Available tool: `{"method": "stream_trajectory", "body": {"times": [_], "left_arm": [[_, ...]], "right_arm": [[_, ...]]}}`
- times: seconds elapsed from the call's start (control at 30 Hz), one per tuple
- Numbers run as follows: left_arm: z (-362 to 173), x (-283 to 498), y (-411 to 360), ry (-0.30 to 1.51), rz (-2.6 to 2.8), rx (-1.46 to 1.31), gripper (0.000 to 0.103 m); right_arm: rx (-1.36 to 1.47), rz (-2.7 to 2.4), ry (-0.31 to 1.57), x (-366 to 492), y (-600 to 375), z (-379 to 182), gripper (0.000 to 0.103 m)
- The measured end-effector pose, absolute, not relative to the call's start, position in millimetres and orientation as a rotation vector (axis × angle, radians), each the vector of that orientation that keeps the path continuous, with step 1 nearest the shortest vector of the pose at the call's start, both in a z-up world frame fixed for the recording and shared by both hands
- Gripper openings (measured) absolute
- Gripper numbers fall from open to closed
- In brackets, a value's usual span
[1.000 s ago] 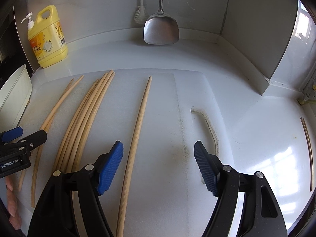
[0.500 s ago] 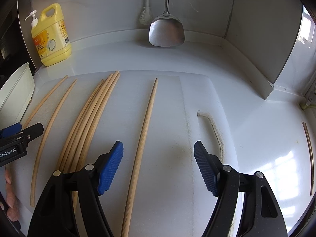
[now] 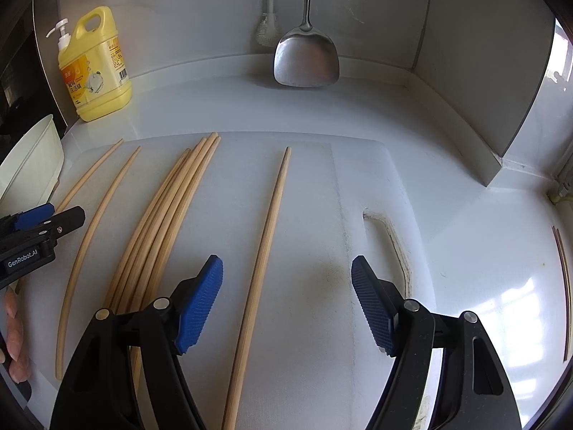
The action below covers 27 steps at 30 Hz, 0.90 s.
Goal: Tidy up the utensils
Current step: 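Grasp one chopstick with the right tool while the left tool grasps another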
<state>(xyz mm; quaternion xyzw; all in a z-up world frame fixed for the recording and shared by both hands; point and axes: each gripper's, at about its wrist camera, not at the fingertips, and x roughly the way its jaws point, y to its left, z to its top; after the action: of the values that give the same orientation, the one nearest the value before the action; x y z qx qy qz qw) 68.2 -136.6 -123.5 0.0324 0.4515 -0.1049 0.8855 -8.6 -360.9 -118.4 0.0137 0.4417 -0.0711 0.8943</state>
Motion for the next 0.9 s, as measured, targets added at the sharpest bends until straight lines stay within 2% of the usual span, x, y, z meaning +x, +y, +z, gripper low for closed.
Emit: {"method": "stream_trajectory", "body": {"times": [0.1, 0.17, 0.4, 0.5, 0.57, 0.73, 0.9], "left_arm": [[-124, 71, -137, 0.936, -0.221, 0.069, 0.069], [-123, 72, -138, 0.934, -0.225, 0.070, 0.065], [-121, 70, -137, 0.925, -0.239, 0.071, 0.047], [-120, 69, -134, 0.925, -0.226, 0.075, 0.034], [-119, 69, -134, 0.930, -0.237, 0.073, 0.016], [-117, 64, -137, 0.930, -0.223, 0.108, 0.008], [-116, 63, -126, 0.985, -0.241, 0.015, 0.007]], "right_arm": [[0.046, -0.146, 0.913, -6, -362, -119, 0.070], [0.052, -0.150, 0.913, -6, -361, -119, 0.066], [0.022, -0.139, 0.920, -9, -343, -117, 0.032], [-0.008, -0.131, 0.921, -11, -335, -117, 0.017], [-0.023, -0.130, 0.918, -12, -331, -117, 0.009], [0.007, -0.123, 0.911, -14, -333, -116, 0.006], [0.078, -0.105, 0.899, -21, -339, -113, 0.006]]}}
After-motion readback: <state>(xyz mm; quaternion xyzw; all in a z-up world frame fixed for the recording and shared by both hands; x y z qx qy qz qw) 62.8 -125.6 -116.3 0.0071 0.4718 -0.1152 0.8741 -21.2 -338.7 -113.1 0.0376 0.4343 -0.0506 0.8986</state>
